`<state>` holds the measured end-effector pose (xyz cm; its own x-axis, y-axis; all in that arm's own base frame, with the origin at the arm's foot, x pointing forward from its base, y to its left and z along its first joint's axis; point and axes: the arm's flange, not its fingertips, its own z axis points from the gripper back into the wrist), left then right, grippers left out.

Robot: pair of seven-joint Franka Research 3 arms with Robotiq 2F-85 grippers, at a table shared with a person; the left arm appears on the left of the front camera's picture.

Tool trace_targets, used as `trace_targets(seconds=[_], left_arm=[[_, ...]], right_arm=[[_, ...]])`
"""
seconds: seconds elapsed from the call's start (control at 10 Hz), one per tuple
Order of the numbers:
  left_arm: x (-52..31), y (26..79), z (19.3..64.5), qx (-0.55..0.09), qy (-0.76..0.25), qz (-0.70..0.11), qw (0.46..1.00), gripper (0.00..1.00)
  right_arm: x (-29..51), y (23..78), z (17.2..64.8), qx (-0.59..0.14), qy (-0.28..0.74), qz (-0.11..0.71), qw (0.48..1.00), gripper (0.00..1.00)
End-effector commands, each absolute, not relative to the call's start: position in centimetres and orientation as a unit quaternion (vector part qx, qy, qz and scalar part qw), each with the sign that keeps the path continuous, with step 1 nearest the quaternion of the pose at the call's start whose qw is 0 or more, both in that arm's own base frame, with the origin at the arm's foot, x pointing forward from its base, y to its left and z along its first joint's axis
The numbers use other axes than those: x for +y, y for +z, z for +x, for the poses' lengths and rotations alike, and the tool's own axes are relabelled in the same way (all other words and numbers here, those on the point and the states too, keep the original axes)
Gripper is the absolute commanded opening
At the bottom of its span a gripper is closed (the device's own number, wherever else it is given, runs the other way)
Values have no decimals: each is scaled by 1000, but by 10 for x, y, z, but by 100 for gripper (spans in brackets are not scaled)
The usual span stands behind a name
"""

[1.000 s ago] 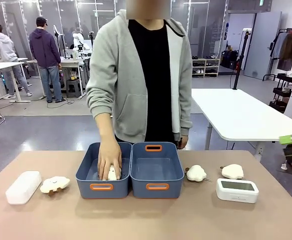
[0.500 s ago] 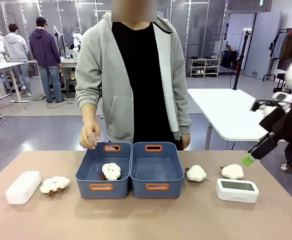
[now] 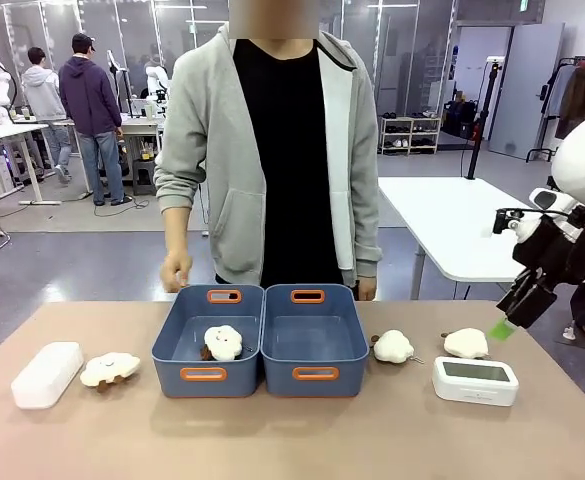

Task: Sort the digital clocks into the basket.
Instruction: Pick up the Digital clock from the table and place it into the empty Plastic storage basket.

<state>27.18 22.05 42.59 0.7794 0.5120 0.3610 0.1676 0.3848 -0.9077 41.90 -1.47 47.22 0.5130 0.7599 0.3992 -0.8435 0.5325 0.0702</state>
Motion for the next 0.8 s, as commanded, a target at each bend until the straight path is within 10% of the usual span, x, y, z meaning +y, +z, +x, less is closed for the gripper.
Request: trace_targets(seconds=[0.0, 0.7], left_arm=[[222, 427, 271, -320, 100, -546, 768, 100], [222, 427, 271, -320, 100, -546, 768, 100]], right_arm=[[-2, 457, 437, -129, 528, 108, 832, 100], [1, 373, 487, -124, 643, 35, 755, 100]])
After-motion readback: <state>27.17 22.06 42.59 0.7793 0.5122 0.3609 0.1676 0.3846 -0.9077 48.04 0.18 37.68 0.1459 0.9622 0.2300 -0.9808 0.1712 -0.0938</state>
